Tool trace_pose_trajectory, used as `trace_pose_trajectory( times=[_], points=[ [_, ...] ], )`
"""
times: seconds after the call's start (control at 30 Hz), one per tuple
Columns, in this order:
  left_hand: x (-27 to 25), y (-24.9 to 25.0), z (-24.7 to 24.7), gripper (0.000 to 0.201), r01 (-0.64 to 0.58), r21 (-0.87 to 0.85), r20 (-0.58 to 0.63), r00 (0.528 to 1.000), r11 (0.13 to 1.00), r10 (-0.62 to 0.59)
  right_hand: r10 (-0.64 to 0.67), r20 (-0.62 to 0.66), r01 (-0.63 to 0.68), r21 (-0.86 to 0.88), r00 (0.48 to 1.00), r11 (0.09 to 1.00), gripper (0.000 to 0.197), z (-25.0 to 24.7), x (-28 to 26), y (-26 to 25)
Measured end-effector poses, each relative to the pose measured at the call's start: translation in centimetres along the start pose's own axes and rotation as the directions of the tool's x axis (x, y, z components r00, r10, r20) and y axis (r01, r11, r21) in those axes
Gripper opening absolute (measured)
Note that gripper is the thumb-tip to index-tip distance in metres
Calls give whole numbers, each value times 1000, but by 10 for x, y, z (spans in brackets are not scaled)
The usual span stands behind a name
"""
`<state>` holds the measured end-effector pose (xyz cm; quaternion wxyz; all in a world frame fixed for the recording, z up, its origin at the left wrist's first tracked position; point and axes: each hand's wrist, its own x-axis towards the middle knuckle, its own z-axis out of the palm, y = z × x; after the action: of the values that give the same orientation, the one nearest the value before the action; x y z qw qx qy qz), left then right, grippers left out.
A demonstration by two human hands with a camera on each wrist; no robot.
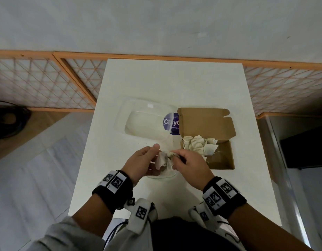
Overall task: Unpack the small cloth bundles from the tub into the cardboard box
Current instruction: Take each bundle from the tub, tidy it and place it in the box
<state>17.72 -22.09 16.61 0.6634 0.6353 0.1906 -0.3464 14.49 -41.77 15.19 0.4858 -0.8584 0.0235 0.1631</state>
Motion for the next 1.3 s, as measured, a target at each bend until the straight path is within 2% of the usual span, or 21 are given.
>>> trace_pose_trajectory(
  times=[0.1,0.17,0.37,0.5,0.57,0.67,0.77,0.9,1.07,1.13,1.23,1.3],
  points=[
    [4,-3,0,21,-86,162,2,996,983,87,53,17,-53,13,998,999,26,0,0,3],
    [6,-6,-2,15,-142,272,-18,988,952,153,111,13,-112,112,994,987,22,-4,-2,4],
    [6,-4,-7,21,-175,463,-95,965,869,244,258,23,-238,474,966,847,13,-21,-11,-7],
    [5,-2,-3,21,-202,552,-42,962,809,269,289,64,-267,609,955,747,16,-28,-14,-15],
    [4,-1,-1,14,-225,557,-2,962,799,272,294,72,-273,623,953,733,19,-28,-14,-13],
    [1,1,1,8,-241,558,23,961,794,276,287,47,-261,571,957,779,20,-29,-14,-11],
    [-4,2,2,18,-239,591,21,959,771,281,275,11,-239,530,961,814,22,-28,-15,-10],
    [-9,2,3,26,-226,641,-19,951,733,309,270,-8,-219,562,963,797,36,-28,-14,-11],
    [-15,7,6,21,-241,617,-10,950,750,313,258,3,-214,564,966,797,23,-26,-9,-15],
    [-18,10,5,20,-257,600,-3,946,758,323,279,26,-239,595,960,767,25,-29,-9,-16],
    [-25,16,4,23,-296,582,24,937,757,348,269,131,-289,638,954,714,35,-34,-13,-14],
    [-29,22,3,31,-317,578,31,929,752,368,207,193,-283,612,959,739,45,-38,-15,-18]
  ],
)
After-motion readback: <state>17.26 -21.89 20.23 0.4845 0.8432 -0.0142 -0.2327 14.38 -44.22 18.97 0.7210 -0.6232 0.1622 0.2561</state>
